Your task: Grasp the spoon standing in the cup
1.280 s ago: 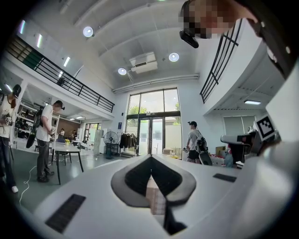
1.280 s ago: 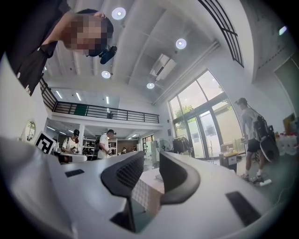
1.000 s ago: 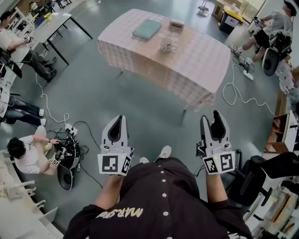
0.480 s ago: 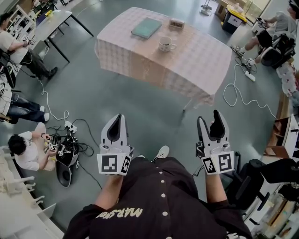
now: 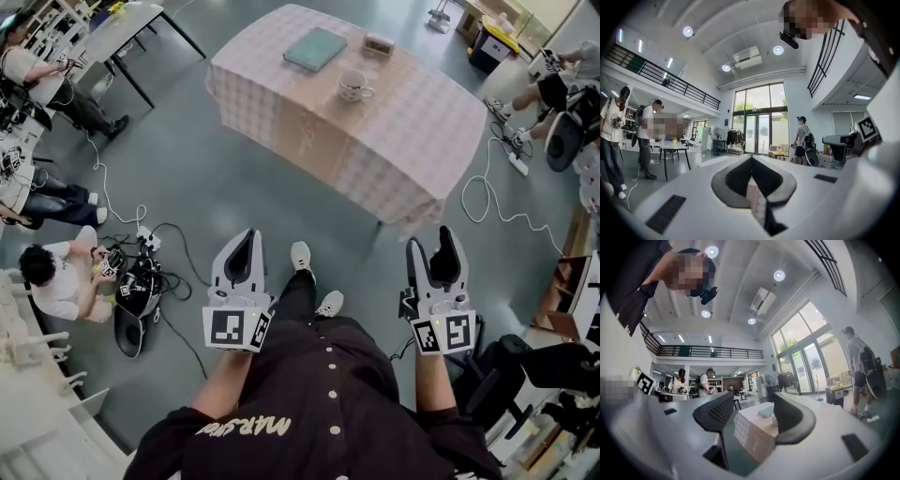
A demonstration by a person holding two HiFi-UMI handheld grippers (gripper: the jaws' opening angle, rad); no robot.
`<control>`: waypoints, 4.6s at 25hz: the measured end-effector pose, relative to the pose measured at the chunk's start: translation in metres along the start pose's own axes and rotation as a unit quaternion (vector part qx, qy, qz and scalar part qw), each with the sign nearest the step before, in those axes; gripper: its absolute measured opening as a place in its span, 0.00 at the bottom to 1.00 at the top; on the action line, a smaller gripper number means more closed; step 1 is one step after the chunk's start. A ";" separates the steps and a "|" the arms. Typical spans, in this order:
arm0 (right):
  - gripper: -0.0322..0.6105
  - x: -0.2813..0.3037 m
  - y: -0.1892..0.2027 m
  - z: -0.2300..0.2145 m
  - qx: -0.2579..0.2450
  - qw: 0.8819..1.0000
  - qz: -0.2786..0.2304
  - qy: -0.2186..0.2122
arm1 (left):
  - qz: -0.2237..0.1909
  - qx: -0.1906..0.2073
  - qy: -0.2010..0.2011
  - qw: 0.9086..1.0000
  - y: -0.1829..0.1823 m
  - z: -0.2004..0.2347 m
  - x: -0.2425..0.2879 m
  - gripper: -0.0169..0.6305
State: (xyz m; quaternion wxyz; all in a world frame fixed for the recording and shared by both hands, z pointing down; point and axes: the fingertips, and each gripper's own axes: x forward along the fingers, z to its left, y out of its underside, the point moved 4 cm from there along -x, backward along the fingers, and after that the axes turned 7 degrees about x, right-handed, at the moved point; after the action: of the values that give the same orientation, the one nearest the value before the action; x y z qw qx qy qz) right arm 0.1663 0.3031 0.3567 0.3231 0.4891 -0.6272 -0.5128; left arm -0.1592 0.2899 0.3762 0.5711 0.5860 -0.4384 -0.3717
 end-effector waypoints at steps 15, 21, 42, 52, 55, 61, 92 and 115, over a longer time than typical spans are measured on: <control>0.45 0.089 -0.006 -0.021 -0.021 1.000 -0.003 0.010 | -0.019 -0.008 0.021 1.000 -0.006 0.037 0.101 0.04; 0.45 0.128 -0.009 -0.036 -0.023 1.000 -0.007 0.019 | -0.022 -0.010 0.030 0.999 -0.009 0.050 0.144 0.04; 0.44 0.248 -0.008 -0.040 -0.033 0.999 -0.024 0.033 | -0.037 -0.007 0.050 0.998 -0.019 0.126 0.245 0.04; 0.44 0.268 0.009 -0.051 -0.026 0.999 -0.006 0.041 | -0.014 -0.013 0.060 0.998 0.000 0.132 0.271 0.04; 0.44 0.275 0.012 -0.060 -0.025 0.999 -0.004 0.043 | -0.011 -0.013 0.064 0.998 0.002 0.128 0.284 0.04; 0.44 0.300 0.003 -0.089 -0.022 0.999 -0.006 0.043 | -0.012 -0.011 0.065 0.998 -0.006 0.118 0.319 0.04; 0.44 0.436 0.002 -0.203 -0.030 0.998 0.046 -0.031 | 0.012 -0.019 -0.009 1.000 -0.012 0.100 0.455 0.04; 0.44 0.493 0.160 -0.189 -0.162 0.943 0.243 -0.160 | 0.059 -0.037 0.025 0.997 0.018 0.114 0.484 0.04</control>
State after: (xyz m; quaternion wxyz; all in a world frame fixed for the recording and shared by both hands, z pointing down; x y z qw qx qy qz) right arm 0.1382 -0.2255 0.5124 0.4083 0.1748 -0.6787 -0.5849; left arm -0.1037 -0.2028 0.4172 0.6246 0.5464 -0.4438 -0.3383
